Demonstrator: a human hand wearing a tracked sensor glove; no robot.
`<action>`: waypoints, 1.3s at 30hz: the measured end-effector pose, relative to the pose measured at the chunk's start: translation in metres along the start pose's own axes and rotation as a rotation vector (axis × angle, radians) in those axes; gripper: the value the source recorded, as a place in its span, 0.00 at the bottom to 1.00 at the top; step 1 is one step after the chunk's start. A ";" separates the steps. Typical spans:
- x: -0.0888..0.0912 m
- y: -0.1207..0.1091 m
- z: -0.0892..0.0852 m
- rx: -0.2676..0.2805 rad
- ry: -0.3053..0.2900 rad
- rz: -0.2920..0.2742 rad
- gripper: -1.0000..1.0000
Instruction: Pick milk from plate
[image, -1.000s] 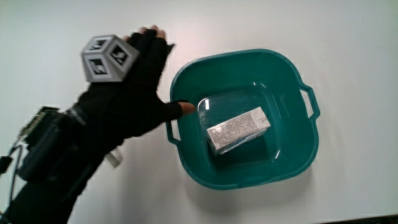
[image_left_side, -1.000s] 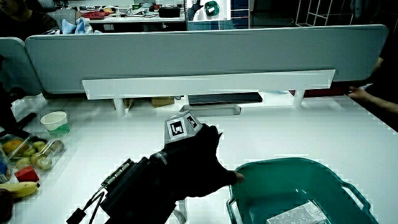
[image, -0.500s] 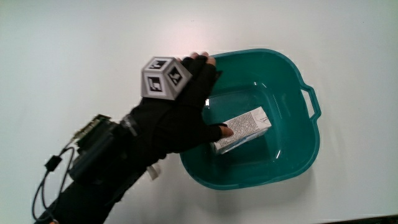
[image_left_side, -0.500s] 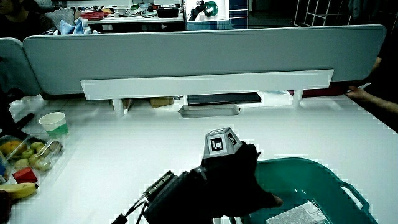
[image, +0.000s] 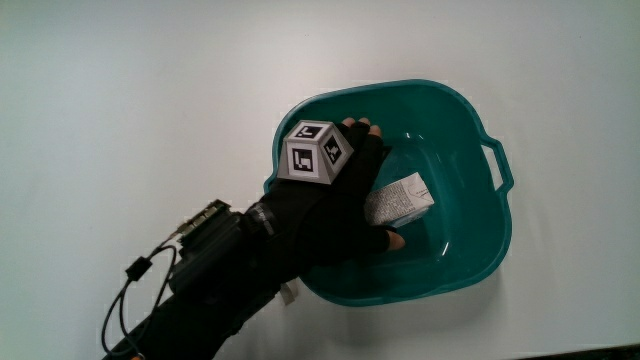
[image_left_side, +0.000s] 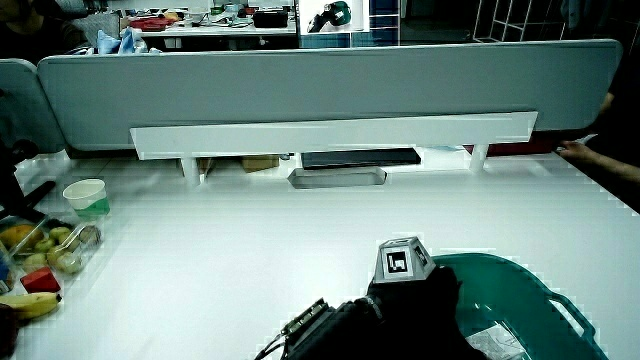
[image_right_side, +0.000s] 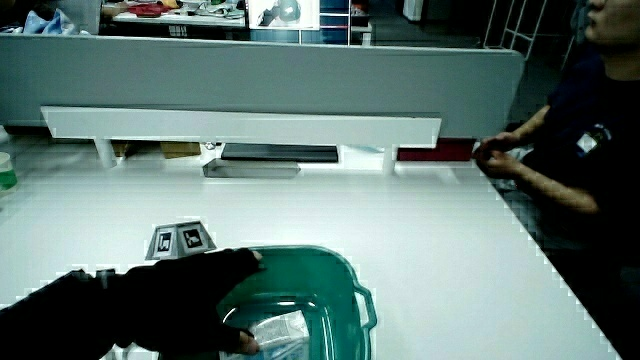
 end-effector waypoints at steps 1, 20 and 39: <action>0.000 0.001 -0.002 0.000 0.003 0.000 0.50; 0.000 0.003 -0.006 0.056 -0.016 -0.015 0.56; -0.003 -0.001 -0.005 0.164 -0.091 0.004 0.83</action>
